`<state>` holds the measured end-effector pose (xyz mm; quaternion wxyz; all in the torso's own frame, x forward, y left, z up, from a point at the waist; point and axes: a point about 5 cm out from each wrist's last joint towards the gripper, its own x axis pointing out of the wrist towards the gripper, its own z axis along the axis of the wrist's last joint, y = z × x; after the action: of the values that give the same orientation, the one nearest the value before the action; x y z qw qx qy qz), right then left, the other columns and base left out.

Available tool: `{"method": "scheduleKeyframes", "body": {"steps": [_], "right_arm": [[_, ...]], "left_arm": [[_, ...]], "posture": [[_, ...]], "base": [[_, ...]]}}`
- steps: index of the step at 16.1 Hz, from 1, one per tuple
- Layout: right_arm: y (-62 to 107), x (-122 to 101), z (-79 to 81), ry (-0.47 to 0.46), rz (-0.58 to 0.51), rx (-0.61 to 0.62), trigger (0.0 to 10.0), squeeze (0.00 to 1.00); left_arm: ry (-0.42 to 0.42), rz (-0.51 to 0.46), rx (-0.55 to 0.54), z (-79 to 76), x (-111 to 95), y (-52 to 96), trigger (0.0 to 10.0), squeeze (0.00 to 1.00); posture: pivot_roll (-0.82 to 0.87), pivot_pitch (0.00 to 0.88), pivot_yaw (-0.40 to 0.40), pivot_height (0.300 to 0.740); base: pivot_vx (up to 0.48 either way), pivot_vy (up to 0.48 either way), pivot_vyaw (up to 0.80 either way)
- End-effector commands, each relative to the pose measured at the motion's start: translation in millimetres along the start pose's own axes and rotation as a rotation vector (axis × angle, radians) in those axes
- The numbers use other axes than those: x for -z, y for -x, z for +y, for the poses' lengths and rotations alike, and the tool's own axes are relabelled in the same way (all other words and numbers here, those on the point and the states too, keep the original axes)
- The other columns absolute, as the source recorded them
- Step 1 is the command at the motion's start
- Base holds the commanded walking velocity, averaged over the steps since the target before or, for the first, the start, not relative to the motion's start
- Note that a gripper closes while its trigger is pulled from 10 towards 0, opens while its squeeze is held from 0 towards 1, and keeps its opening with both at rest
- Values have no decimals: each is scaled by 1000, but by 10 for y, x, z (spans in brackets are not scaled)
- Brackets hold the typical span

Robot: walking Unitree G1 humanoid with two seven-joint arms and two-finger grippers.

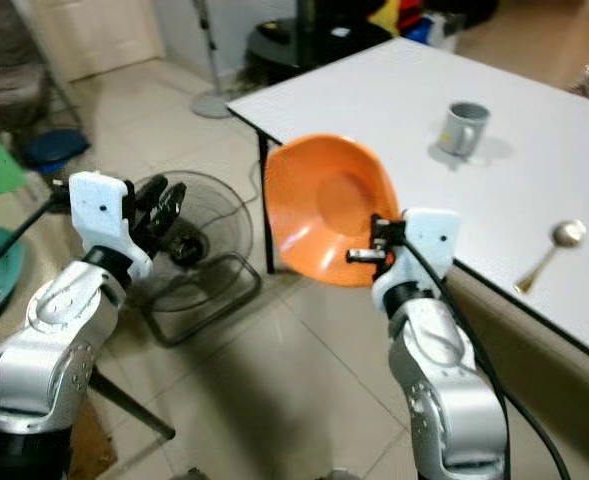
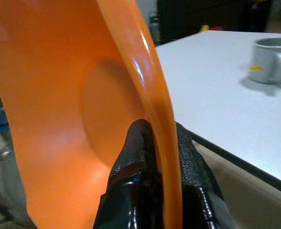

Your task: Setting the table

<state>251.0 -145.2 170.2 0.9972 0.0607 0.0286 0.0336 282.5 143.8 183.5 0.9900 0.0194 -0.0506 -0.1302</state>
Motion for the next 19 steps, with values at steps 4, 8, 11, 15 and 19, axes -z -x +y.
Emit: {"method": "scheduleKeyframes", "body": {"steps": [4,8,11,15,19], "right_arm": [[-21,-29,70,-4,-9,-48,10000,0],[-21,-21,70,-14,-10,-47,10000,0],[-20,-18,62,-11,-8,-44,10000,0],[-14,-19,67,-8,-12,-45,10000,0],[-3,-34,59,-3,-19,-37,10000,0]], "left_arm": [[-3,-2,-18,58,-24,34,10000,0],[-2,-1,-22,67,-16,43,10000,0],[-5,-2,-15,62,-16,43,10000,0],[-20,0,-2,62,-10,47,10000,0],[-26,2,3,73,-9,44,10000,0]], "posture": [[15,10,37,740],[14,0,33,740],[13,0,34,740],[10,0,38,740],[7,2,43,740]], "base": [[319,0,0],[387,0,0],[387,0,-704],[366,0,-788],[340,0,-741]]}}
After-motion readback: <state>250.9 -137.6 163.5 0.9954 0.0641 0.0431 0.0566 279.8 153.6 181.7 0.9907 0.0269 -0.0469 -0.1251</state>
